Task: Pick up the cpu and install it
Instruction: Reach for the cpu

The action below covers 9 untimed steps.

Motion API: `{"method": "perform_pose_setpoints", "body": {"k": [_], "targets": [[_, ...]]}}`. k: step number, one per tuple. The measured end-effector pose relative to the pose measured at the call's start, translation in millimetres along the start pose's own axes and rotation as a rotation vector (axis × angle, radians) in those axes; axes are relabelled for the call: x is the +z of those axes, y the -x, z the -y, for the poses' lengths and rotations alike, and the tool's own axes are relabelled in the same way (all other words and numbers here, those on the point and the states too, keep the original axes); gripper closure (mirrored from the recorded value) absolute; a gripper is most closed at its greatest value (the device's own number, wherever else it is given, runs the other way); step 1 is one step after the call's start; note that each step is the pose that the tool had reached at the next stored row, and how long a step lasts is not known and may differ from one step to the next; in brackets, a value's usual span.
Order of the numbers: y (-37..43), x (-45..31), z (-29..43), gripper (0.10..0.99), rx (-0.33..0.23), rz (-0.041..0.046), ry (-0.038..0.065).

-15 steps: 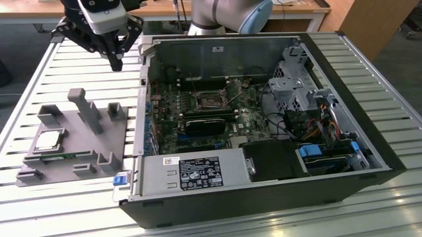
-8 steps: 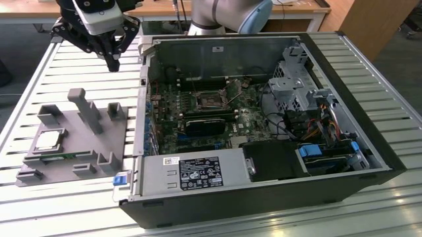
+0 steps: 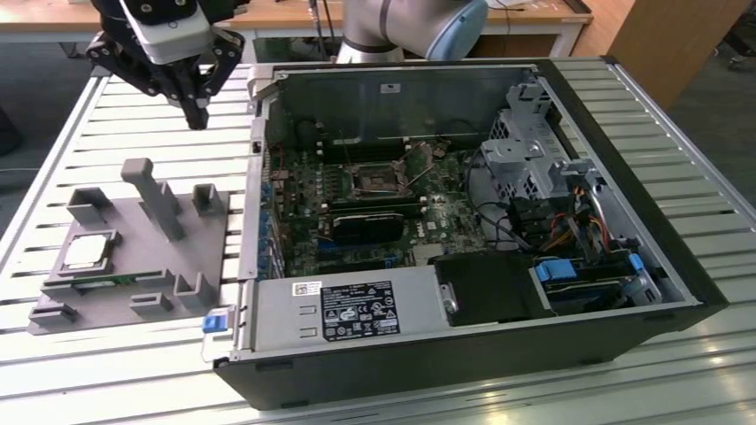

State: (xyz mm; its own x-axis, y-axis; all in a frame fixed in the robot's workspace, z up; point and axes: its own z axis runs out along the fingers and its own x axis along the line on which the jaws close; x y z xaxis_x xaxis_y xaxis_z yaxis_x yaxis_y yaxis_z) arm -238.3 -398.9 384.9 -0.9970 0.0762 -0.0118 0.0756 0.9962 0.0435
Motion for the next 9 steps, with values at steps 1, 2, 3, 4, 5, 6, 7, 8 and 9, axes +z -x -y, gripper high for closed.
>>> {"method": "perform_pose_setpoints", "body": {"k": [1, 2, 3, 4, 5, 6, 7, 8, 9], "targets": [[-0.7, 0.1, 0.1, 0.98, 0.0, -0.0003, 0.0], [-1.3, 0.2, 0.1, 0.98, 0.0, -0.0007, 0.0], [-2.0, 0.2, 0.2, 0.98, 0.0, -0.0012, 0.0], [-2.7, 0.3, 0.2, 0.98, 0.0, -0.0016, 0.0], [-3.4, 0.4, 0.3, 0.98, 0.0, -0.002, 0.0], [-4.1, 0.5, 0.3, 0.98, 0.0, -0.0024, 0.0], [-4.7, 0.6, 0.4, 0.98, 0.0, -0.0027, 0.0], [-5.3, 0.7, 0.4, 0.98, 0.0, -0.0031, 0.0], [-5.9, 0.8, 0.5, 0.98, 0.0, -0.0036, 0.0]]}}
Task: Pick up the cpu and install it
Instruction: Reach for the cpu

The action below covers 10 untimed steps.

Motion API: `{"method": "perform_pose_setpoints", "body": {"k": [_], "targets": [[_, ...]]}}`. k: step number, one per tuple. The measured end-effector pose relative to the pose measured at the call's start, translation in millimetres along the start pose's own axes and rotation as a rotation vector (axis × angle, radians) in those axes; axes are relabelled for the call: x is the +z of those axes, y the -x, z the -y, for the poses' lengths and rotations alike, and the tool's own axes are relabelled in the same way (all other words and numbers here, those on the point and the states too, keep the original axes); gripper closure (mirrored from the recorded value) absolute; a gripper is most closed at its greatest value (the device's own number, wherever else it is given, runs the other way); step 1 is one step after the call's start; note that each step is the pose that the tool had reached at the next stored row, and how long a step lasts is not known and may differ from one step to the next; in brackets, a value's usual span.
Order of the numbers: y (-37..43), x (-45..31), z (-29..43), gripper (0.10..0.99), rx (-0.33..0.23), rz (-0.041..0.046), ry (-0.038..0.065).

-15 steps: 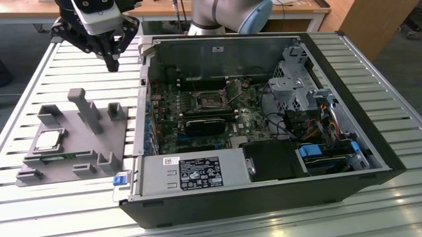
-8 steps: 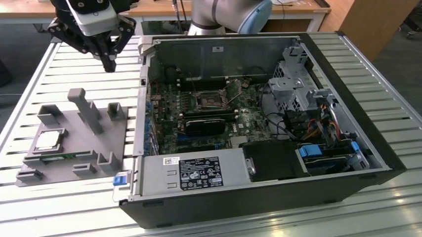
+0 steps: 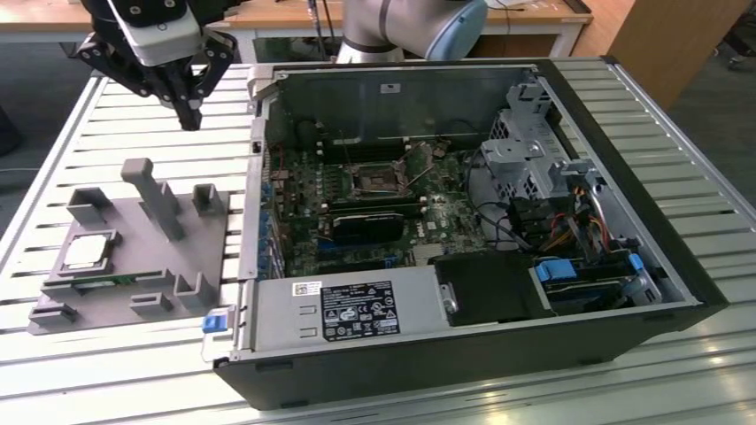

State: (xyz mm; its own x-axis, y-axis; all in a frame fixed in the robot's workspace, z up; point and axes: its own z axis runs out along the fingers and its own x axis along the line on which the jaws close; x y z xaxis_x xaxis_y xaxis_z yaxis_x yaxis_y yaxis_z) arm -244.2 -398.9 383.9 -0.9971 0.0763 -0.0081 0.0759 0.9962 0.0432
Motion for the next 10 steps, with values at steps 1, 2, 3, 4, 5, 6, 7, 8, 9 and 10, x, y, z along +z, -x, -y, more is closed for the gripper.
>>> {"method": "perform_pose_setpoints", "body": {"k": [1, 2, 3, 4, 5, 6, 7, 8, 9, 10], "targets": [[-0.6, 0.1, 0.1, 0.98, 0.0, -0.0004, 0.0], [-1.1, 0.2, 0.1, 0.98, 0.0, -0.001, 0.0], [-1.6, 0.3, 0.2, 0.98, 0.0, -0.0014, 0.0], [-2.1, 0.5, 0.2, 0.98, 0.0, -0.0019, 0.0], [-2.7, 0.6, 0.2, 0.98, 0.0, -0.0025, 0.0], [-3.2, 0.7, 0.3, 0.98, 0.0, -0.003, 0.0], [-3.7, 0.9, 0.3, 0.98, 0.0, -0.0037, 0.0], [-4.3, 0.9, 0.4, 0.98, 0.0, -0.0044, 0.0], [-4.8, 1.0, 0.4, 0.98, 0.0, -0.005, 0.0], [-5.4, 1.1, 0.5, 0.98, 0.0, -0.0056, -0.001]]}}
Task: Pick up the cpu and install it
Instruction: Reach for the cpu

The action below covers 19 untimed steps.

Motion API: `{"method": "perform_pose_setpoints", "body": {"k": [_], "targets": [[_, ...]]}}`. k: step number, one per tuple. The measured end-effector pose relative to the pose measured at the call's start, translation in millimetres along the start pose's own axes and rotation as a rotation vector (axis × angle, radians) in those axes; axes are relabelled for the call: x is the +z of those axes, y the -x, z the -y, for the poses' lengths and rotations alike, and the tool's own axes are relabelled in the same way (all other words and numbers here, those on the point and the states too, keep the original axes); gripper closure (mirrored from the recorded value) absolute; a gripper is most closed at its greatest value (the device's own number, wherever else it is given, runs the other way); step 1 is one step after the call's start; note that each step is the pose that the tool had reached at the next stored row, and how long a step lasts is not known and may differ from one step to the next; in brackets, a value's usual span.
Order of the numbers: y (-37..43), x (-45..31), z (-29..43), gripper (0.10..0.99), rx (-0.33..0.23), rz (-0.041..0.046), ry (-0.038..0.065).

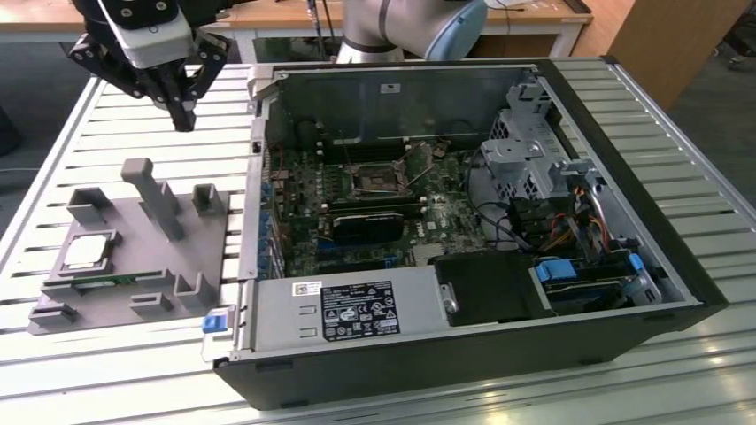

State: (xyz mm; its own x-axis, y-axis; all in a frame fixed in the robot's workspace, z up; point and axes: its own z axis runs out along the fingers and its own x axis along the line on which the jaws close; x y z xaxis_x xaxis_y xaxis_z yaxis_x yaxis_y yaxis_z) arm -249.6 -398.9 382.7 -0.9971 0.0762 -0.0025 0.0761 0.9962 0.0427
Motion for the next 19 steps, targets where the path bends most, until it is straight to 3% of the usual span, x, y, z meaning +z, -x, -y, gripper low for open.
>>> {"method": "perform_pose_setpoints", "body": {"k": [19], "targets": [[-10.5, 2.5, 0.9, 0.98, 0.0, -0.0089, -0.001]]}}
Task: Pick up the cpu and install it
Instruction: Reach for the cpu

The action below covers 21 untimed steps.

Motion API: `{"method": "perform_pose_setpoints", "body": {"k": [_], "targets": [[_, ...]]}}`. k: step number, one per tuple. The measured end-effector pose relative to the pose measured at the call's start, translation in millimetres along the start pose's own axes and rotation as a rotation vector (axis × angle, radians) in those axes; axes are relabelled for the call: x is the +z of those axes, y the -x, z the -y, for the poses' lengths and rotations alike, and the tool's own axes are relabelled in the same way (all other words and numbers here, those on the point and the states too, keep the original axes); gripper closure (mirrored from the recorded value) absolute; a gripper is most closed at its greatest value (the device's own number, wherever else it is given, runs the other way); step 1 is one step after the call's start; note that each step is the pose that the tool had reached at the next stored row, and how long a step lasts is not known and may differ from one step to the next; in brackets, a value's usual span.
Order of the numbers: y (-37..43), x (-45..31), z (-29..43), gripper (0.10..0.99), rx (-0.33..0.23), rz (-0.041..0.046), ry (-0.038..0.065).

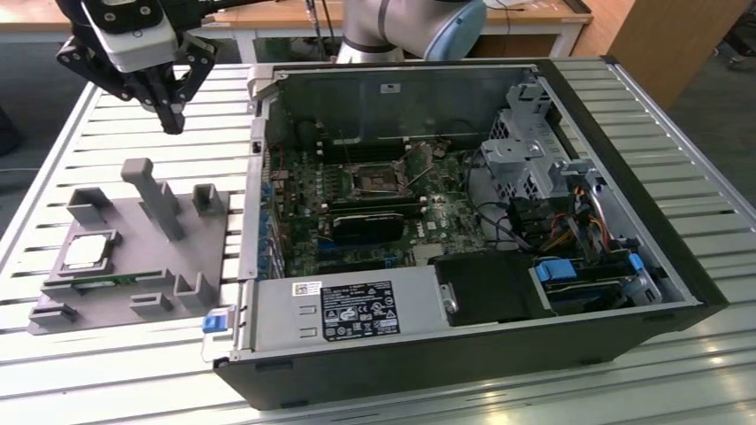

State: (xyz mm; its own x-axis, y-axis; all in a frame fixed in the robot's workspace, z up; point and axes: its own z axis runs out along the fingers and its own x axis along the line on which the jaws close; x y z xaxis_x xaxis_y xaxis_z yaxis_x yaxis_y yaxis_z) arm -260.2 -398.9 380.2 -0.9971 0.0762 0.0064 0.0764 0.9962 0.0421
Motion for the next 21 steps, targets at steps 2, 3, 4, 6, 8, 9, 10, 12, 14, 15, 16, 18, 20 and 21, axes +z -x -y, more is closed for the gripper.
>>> {"method": "perform_pose_setpoints", "body": {"k": [2, 3, 4, 6, 8, 9, 10, 12, 14, 15, 16, 18, 20, 21], "targets": [[-0.9, 0.2, 0.1, 0.98, 0.0, -0.0009, 0.0], [-1.4, 0.3, 0.1, 0.98, 0.0, -0.0014, 0.0], [-1.8, 0.4, 0.2, 0.98, 0.0, -0.0017, 0.0], [-2.7, 0.6, 0.2, 0.98, 0.0, -0.0024, 0.0], [-3.6, 0.9, 0.3, 0.98, 0.0, -0.003, 0.0], [-4.0, 0.9, 0.3, 0.98, 0.0, -0.0034, 0.0], [-4.5, 1.1, 0.4, 0.98, 0.0, -0.0038, 0.0], [-5.3, 1.3, 0.5, 0.98, 0.0, -0.0045, 0.0], [-6.2, 1.5, 0.5, 0.98, 0.0, -0.0052, 0.0], [-6.6, 1.6, 0.6, 0.98, 0.0, -0.0056, 0.0], [-7.1, 1.7, 0.6, 0.98, 0.0, -0.0059, -0.001], [-8.0, 1.9, 0.7, 0.98, 0.0, -0.0066, -0.001], [-8.9, 2.2, 0.8, 0.98, 0.0, -0.0073, -0.001], [-9.4, 2.3, 0.8, 0.98, 0.0, -0.0076, -0.001]]}}
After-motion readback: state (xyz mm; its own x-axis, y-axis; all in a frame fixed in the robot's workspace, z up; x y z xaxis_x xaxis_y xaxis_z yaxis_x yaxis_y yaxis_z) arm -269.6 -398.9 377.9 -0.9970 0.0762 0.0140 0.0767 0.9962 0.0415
